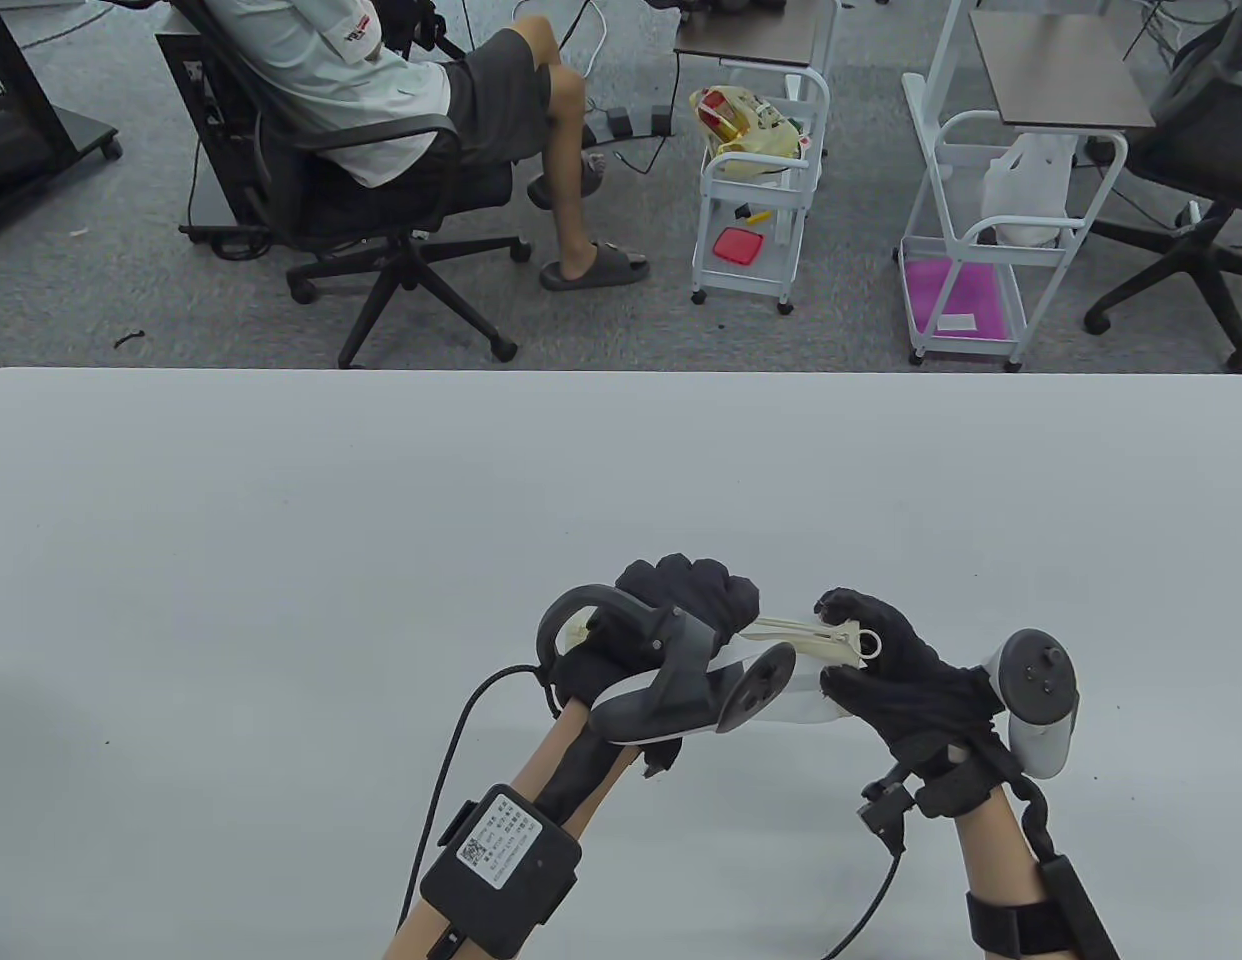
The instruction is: Put marker and eraser into the pencil pouch
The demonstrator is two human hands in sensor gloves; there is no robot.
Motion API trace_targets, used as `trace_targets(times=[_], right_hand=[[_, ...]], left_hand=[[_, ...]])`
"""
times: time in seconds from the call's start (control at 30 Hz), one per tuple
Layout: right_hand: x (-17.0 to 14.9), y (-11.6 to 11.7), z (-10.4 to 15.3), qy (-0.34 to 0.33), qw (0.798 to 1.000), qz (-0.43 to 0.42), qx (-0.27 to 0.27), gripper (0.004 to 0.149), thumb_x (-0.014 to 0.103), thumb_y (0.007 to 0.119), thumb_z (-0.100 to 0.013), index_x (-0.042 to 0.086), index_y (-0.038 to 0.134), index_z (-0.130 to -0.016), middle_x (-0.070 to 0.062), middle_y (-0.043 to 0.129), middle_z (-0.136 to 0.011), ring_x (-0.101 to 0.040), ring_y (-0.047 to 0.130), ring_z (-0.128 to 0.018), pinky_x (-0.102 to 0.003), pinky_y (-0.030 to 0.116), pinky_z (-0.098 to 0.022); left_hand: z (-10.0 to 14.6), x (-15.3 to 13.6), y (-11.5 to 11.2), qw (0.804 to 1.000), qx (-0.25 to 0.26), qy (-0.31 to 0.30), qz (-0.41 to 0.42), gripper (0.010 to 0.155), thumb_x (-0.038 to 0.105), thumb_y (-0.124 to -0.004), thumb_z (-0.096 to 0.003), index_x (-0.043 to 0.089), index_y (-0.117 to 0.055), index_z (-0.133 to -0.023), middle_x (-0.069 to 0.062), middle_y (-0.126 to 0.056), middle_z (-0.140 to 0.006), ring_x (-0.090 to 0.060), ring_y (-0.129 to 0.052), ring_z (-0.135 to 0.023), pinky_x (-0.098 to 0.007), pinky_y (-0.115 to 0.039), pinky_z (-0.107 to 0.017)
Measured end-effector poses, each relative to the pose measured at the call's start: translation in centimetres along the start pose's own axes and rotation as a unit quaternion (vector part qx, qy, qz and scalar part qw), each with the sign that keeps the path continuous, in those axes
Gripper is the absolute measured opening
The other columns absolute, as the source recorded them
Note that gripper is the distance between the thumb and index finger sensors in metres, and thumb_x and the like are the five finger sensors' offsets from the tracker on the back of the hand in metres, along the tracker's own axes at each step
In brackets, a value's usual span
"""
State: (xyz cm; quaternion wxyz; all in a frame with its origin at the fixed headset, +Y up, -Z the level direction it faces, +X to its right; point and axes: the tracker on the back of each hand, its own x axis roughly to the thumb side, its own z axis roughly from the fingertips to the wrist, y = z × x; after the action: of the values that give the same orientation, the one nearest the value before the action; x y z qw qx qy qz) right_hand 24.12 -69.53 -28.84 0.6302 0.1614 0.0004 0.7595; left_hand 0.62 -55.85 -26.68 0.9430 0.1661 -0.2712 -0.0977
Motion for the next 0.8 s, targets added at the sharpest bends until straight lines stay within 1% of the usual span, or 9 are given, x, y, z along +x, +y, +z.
trace_targets(times=[0.07, 0.13, 0.3, 0.37, 0.43, 0.5, 0.57, 0.67, 0.8], right_hand=[[-0.1, -0.1, 0.0, 0.001, 1.000, 0.003, -0.013, 0.068, 0.044, 0.088, -0.045, 0.025, 0.063, -0.105, -0.020, 0.055, -0.111, -0.048, 0.080, -0.087, -0.059, 0.079, -0.048], [-0.1, -0.2, 0.1, 0.001, 1.000, 0.002, -0.016, 0.067, 0.043, 0.089, -0.045, 0.025, 0.064, -0.104, -0.020, 0.055, -0.111, -0.048, 0.081, -0.087, -0.059, 0.079, -0.048], [-0.1, -0.2, 0.1, -0.002, 1.000, -0.009, -0.007, 0.067, 0.044, 0.088, -0.045, 0.024, 0.064, -0.104, -0.020, 0.055, -0.111, -0.048, 0.081, -0.087, -0.058, 0.080, -0.048], [0.1, -0.1, 0.1, -0.001, 1.000, -0.008, -0.013, 0.067, 0.043, 0.088, -0.044, 0.024, 0.064, -0.104, -0.020, 0.055, -0.111, -0.048, 0.081, -0.087, -0.059, 0.079, -0.048], [0.1, -0.2, 0.1, -0.001, 1.000, -0.003, -0.011, 0.067, 0.044, 0.088, -0.044, 0.024, 0.064, -0.104, -0.020, 0.055, -0.111, -0.048, 0.081, -0.086, -0.058, 0.079, -0.048], [0.1, -0.1, 0.1, -0.003, 1.000, -0.011, -0.014, 0.068, 0.044, 0.088, -0.045, 0.024, 0.063, -0.104, -0.020, 0.055, -0.111, -0.048, 0.081, -0.086, -0.058, 0.079, -0.048], [0.2, -0.1, 0.1, -0.004, 1.000, 0.001, -0.019, 0.068, 0.044, 0.088, -0.044, 0.025, 0.063, -0.104, -0.020, 0.055, -0.111, -0.047, 0.081, -0.086, -0.058, 0.080, -0.048], [0.2, 0.0, 0.1, -0.006, 1.000, 0.003, -0.012, 0.069, 0.044, 0.088, -0.044, 0.024, 0.062, -0.105, -0.020, 0.056, -0.111, -0.047, 0.082, -0.086, -0.058, 0.079, -0.048], [0.5, 0.4, 0.2, -0.011, 1.000, 0.016, -0.010, 0.069, 0.044, 0.089, -0.044, 0.024, 0.063, -0.105, -0.020, 0.056, -0.111, -0.047, 0.081, -0.086, -0.058, 0.079, -0.048]], left_hand=[[0.1, 0.4, 0.1, 1.000, -0.010, -0.006, -0.007, 0.046, 0.040, -0.081, -0.0401, 0.036, -0.088, -0.086, 0.006, -0.102, -0.076, -0.015, -0.106, -0.060, -0.037, -0.092, -0.048], [0.0, 0.7, 0.0, 0.999, -0.043, -0.009, -0.010, 0.046, 0.040, -0.082, -0.0398, 0.036, -0.087, -0.086, 0.006, -0.102, -0.077, -0.014, -0.106, -0.060, -0.037, -0.092, -0.048], [-0.5, 1.1, -0.3, 0.998, -0.028, -0.001, -0.061, 0.047, 0.042, -0.083, -0.0384, 0.035, -0.086, -0.085, 0.007, -0.102, -0.073, -0.013, -0.107, -0.057, -0.035, -0.093, -0.046], [-0.7, 1.1, -0.5, 0.998, -0.024, -0.001, -0.051, 0.048, 0.044, -0.085, -0.0371, 0.035, -0.087, -0.084, 0.008, -0.103, -0.070, -0.012, -0.107, -0.055, -0.035, -0.094, -0.045], [-0.9, 1.1, -0.5, 0.998, -0.041, -0.003, -0.040, 0.049, 0.046, -0.084, -0.0372, 0.036, -0.086, -0.085, 0.008, -0.102, -0.072, -0.012, -0.106, -0.057, -0.035, -0.093, -0.047], [-1.2, 1.3, -0.4, 0.998, -0.059, -0.003, -0.021, 0.048, 0.044, -0.082, -0.0388, 0.035, -0.085, -0.086, 0.007, -0.101, -0.073, -0.013, -0.106, -0.058, -0.036, -0.092, -0.048], [-1.5, 1.6, -0.1, 0.999, -0.049, 0.000, -0.004, 0.048, 0.043, -0.080, -0.0398, 0.035, -0.086, -0.086, 0.007, -0.102, -0.074, -0.014, -0.106, -0.058, -0.037, -0.092, -0.048], [-1.7, 2.6, 0.5, 0.999, -0.032, -0.004, 0.029, 0.053, 0.046, -0.075, -0.0415, 0.035, -0.080, -0.093, 0.004, -0.098, -0.081, -0.017, -0.104, -0.064, -0.040, -0.089, -0.052], [-2.2, 4.7, 0.7, 0.998, -0.029, -0.020, 0.047, 0.061, 0.051, -0.068, -0.0428, 0.038, -0.068, -0.102, -0.002, -0.085, -0.101, -0.024, -0.093, -0.084, -0.048, -0.082, -0.062]])
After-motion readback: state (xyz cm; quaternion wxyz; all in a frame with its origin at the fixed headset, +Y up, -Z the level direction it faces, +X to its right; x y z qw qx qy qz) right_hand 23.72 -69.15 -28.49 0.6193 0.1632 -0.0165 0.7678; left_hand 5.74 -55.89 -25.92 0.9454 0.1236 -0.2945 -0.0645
